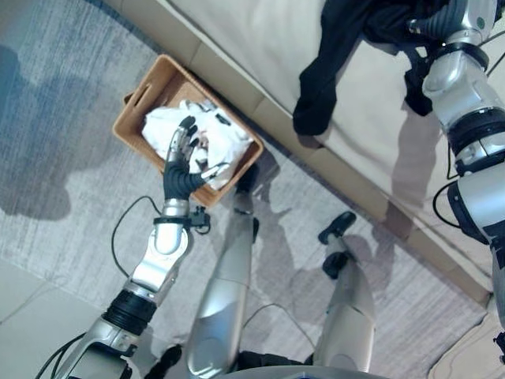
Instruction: Pick up clothes into the bucket
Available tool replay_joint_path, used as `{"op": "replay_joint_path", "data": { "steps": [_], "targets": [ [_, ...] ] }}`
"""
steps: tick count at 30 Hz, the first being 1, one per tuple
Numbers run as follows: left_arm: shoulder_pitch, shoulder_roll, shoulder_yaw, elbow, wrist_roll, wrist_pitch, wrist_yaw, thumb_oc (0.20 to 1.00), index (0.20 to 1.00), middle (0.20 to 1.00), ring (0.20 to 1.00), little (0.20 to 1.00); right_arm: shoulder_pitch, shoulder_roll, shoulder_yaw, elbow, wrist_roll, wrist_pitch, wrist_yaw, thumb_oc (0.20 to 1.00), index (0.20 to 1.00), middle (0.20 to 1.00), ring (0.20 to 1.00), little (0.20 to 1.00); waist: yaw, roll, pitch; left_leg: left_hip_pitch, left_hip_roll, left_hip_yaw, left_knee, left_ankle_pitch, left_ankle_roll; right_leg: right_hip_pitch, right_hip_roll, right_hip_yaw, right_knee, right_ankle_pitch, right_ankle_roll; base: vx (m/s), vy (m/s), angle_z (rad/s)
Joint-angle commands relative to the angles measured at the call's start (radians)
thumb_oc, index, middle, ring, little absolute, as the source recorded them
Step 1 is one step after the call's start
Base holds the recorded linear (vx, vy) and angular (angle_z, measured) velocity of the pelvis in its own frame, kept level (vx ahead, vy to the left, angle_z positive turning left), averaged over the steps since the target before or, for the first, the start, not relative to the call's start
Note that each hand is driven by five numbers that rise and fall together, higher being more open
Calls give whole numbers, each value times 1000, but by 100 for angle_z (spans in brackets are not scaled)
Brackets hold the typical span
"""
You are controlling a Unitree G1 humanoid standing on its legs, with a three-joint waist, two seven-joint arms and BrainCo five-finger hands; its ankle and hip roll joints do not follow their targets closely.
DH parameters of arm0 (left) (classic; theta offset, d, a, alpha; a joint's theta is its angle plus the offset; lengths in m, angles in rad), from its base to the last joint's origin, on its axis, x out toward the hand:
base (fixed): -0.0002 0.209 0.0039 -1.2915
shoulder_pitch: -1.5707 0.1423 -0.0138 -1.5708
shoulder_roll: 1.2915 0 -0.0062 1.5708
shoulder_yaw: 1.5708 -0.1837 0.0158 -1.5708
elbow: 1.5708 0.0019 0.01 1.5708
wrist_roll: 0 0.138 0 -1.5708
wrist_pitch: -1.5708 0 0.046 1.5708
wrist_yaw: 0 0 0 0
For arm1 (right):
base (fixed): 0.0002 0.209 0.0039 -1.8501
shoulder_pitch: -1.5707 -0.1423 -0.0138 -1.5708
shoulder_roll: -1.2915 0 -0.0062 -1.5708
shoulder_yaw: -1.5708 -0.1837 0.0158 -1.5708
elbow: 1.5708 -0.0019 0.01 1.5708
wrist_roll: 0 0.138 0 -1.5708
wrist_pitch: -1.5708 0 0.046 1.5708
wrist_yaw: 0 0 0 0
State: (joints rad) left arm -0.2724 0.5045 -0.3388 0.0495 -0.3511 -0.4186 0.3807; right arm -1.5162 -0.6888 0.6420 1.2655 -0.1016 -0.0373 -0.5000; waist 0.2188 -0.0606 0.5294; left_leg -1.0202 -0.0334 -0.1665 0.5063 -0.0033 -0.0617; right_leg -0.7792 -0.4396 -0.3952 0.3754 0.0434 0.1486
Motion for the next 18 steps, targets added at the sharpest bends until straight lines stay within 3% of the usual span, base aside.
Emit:
{"op": "replay_joint_path", "data": {
  "steps": [1,18],
  "targets": [
    [40,8,31,-122,-34,-61,-30,1000,1000,1000,1000,1000,-97,-94,75,-3,69,-42,20,200,200,200,200,200,20,48,-9,-36,8,68,-2,-29,6,78,-37,27,85,-51,79,0,0,0],
    [43,0,49,-125,-76,-57,-56,1000,1000,1000,1000,1000,-118,-109,72,15,159,-64,54,200,200,200,200,200,17,36,-9,-14,17,83,-14,-24,0,110,-28,18,52,-42,77,0,0,0]
  ]
}}
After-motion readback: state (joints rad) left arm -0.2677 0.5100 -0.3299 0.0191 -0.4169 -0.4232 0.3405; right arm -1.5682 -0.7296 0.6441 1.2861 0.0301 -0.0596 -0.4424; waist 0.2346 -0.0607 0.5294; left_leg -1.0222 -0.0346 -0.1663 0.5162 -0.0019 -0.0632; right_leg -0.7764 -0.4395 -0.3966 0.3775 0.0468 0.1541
